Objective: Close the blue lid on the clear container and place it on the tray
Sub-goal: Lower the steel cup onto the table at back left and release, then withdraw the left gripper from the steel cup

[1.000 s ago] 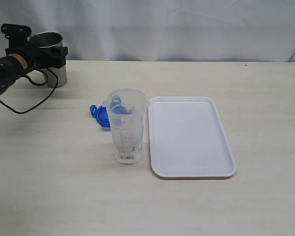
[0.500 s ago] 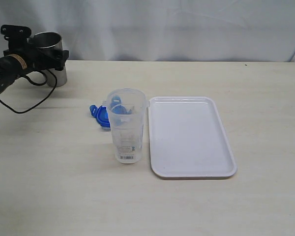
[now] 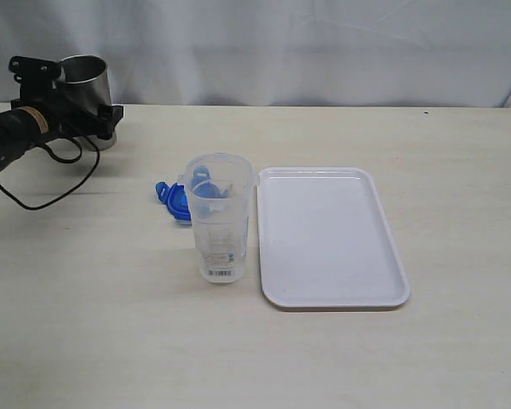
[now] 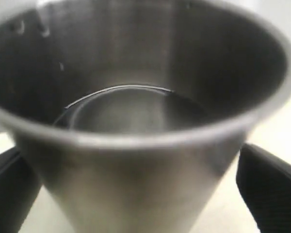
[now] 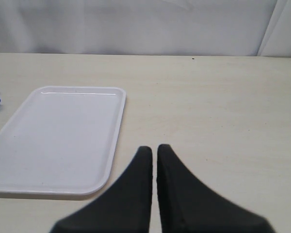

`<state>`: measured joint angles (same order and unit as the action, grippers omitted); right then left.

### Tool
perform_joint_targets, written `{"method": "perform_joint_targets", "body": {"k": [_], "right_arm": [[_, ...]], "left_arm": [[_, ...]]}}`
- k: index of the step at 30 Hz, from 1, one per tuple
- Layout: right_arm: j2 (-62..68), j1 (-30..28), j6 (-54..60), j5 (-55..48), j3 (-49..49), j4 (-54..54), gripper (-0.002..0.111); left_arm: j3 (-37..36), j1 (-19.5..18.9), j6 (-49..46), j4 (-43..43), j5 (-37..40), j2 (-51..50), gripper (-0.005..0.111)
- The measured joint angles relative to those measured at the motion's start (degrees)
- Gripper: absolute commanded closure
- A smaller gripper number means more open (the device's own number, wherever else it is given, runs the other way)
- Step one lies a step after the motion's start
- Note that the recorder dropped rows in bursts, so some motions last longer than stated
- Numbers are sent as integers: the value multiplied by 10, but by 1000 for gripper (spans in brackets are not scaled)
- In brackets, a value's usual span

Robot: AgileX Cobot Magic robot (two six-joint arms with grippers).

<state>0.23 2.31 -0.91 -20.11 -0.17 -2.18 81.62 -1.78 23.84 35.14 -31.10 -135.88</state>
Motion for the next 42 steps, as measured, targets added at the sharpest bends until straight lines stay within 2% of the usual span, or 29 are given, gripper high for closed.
{"method": "perform_joint_targets", "body": {"k": [17, 35, 42], "right_arm": [[0, 0, 0, 0, 0, 0, 104], [0, 0, 0, 0, 0, 0, 104], [0, 0, 0, 0, 0, 0, 104]], "left_arm": [[-99, -3, 0, -11, -9, 66, 4], [-293, -7, -14, -71, -39, 184, 4], [-352, -7, -14, -71, -25, 283, 4]]}}
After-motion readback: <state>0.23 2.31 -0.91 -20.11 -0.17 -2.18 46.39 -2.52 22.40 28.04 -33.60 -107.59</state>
